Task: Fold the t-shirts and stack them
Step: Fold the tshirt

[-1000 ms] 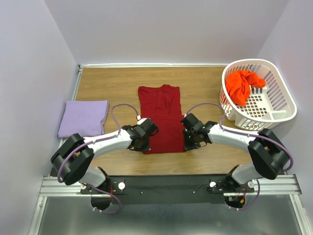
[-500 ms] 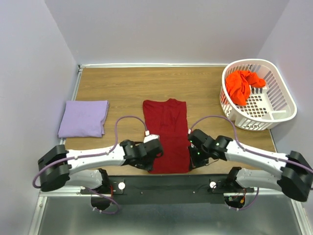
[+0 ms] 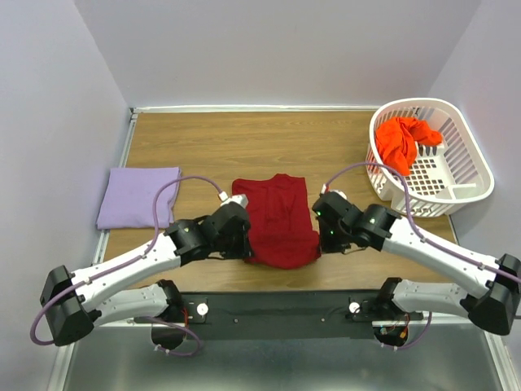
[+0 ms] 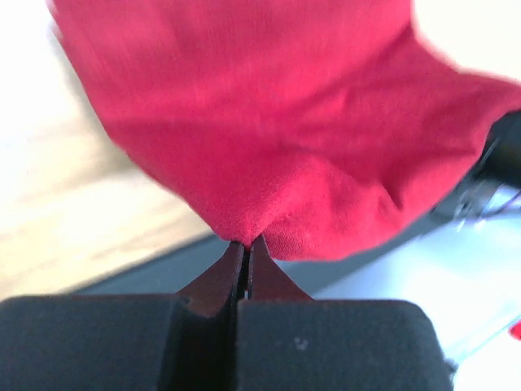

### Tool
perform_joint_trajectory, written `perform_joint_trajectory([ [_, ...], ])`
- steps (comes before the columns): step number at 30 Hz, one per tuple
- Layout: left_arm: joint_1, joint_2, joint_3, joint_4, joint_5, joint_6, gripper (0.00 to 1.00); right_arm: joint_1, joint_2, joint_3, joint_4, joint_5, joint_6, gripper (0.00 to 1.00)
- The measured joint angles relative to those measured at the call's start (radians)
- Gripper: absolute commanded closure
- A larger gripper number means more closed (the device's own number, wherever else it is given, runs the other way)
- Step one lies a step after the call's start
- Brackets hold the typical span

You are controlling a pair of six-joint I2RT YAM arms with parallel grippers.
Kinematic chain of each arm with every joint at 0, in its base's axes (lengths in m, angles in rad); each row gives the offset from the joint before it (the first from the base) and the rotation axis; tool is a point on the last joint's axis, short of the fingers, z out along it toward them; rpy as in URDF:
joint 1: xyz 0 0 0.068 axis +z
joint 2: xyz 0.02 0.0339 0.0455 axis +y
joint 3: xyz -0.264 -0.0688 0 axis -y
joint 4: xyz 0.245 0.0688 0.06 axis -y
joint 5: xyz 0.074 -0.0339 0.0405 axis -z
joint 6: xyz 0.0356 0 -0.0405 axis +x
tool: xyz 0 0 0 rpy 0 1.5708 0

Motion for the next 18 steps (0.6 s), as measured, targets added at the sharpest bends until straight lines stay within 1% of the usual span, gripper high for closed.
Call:
perform_joint_trajectory([
  [3, 0.089, 0.002, 0.022, 0.022, -0.002, 0.056, 1.00, -0.037, 0.077, 0.104, -0.011, 0.071, -0.047, 1.00],
  [7, 0.170, 0.034, 0.038, 0.047, -0.002, 0.130, 1.00, -0.102, 0.154, 0.214, -0.014, 0.126, -0.114, 1.00],
  [13, 0.255, 0.060, 0.070, 0.082, 0.003, 0.215, 1.00, -0.226, 0.228, 0.359, -0.014, 0.132, -0.229, 1.00],
  [18, 0.351, 0.077, 0.101, 0.142, 0.029, 0.282, 1.00, -0.273, 0.296, 0.447, -0.006, 0.119, -0.298, 1.00],
])
